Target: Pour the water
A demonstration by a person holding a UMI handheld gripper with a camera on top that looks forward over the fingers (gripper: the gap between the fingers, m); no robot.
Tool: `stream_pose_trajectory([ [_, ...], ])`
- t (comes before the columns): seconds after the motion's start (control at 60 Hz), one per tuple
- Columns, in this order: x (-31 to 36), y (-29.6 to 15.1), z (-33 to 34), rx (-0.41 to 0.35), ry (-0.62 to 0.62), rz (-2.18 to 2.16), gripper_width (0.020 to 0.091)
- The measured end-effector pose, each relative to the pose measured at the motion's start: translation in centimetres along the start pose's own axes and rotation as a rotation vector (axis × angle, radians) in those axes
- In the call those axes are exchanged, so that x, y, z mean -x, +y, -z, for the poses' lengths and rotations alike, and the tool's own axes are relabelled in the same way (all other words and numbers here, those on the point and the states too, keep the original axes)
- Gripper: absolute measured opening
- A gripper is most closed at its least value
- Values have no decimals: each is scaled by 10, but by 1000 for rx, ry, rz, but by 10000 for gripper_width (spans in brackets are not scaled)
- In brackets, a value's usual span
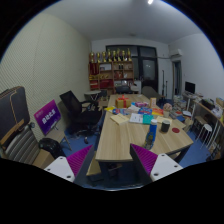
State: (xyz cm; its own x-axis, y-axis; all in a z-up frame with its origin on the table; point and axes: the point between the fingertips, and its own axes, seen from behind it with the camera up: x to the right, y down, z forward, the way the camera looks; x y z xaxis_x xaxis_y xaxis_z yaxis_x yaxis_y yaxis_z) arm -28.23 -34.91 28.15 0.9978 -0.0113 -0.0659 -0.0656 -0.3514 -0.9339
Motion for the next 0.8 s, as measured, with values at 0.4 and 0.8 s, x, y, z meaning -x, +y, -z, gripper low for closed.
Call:
stream_pose_trajectory([
  [0.4,-90,8,-60,-91,25,-22,810],
  [0.8,-237,54,-271,-120,112,-1,820],
])
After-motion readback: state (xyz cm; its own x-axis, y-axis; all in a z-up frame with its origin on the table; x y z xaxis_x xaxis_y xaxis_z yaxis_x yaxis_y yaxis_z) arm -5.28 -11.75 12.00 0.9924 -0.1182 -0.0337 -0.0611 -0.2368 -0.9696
